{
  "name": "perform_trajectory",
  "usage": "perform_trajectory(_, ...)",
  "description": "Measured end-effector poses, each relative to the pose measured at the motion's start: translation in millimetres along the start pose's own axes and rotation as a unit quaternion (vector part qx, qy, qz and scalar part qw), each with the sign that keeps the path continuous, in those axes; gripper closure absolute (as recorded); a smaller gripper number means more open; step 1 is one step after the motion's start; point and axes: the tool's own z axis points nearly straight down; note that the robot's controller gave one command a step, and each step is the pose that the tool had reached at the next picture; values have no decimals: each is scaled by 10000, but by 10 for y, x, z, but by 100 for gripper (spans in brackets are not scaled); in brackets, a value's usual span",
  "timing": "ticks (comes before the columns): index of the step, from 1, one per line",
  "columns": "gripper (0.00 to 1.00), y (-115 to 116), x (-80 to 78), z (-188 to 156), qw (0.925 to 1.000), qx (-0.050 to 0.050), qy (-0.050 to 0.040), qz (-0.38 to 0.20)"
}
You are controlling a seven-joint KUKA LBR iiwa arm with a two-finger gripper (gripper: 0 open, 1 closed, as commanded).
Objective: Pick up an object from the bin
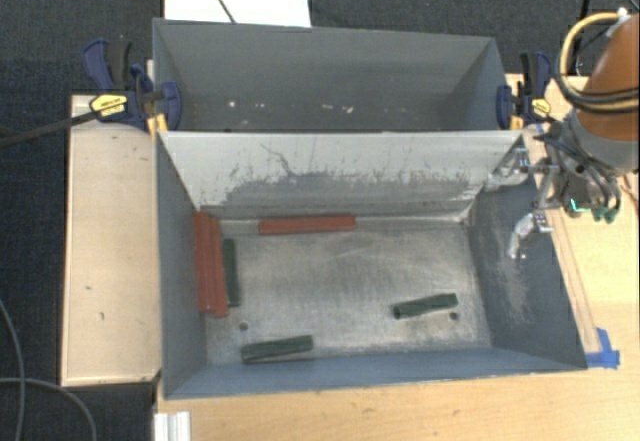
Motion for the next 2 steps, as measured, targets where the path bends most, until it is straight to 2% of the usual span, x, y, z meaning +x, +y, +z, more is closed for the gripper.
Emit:
perform_trajectory(1,0,6,-16,-47,10000,9,-41,-17)
perform_trajectory(2,0,283,80,374,10000,20,-73,-29)
